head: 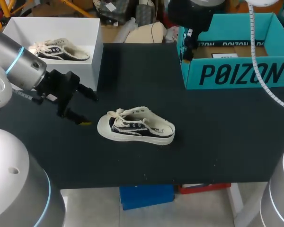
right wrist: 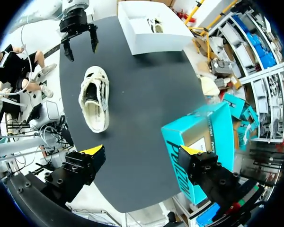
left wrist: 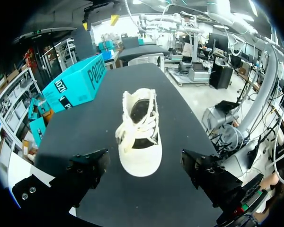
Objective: Take the shoe out of the shoebox, open the shoe tongue, remove and reinsert the insole, then place the shoe into the shoebox
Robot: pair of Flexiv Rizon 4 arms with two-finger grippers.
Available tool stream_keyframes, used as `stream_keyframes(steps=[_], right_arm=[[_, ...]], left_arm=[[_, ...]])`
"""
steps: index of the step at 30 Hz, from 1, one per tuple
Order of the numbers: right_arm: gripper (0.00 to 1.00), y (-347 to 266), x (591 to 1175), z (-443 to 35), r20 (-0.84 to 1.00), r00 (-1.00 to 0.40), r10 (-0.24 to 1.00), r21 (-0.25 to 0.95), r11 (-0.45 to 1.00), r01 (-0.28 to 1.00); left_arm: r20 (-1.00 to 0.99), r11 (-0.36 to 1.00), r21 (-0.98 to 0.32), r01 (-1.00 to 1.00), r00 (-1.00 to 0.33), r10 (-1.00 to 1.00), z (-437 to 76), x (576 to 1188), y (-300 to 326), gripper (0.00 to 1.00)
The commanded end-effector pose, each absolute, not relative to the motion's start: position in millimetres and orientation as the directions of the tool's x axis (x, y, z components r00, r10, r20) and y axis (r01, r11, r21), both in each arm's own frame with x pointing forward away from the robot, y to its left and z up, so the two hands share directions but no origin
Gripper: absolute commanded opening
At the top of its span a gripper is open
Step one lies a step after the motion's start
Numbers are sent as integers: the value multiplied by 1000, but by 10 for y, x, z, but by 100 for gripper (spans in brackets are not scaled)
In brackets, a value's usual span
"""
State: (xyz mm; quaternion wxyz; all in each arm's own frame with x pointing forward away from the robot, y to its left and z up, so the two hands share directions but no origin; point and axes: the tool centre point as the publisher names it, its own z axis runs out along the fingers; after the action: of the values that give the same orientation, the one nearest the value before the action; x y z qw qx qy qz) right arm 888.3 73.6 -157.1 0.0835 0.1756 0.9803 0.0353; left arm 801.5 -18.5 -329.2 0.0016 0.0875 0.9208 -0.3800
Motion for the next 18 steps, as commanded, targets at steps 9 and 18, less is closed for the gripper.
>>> stream_keyframes(steps=[9,18], right_arm=[[100,753,8716,-1758,-168,-909,382,275,903,328],[100,900,8287,-2131,-170,-920,353,471,849,239]], left_arm=[[-73,696,-699,164,-984,160,-3306,8012,-188,100],[-73,696,-699,164,-984,160,-3306,8012,-188,100]])
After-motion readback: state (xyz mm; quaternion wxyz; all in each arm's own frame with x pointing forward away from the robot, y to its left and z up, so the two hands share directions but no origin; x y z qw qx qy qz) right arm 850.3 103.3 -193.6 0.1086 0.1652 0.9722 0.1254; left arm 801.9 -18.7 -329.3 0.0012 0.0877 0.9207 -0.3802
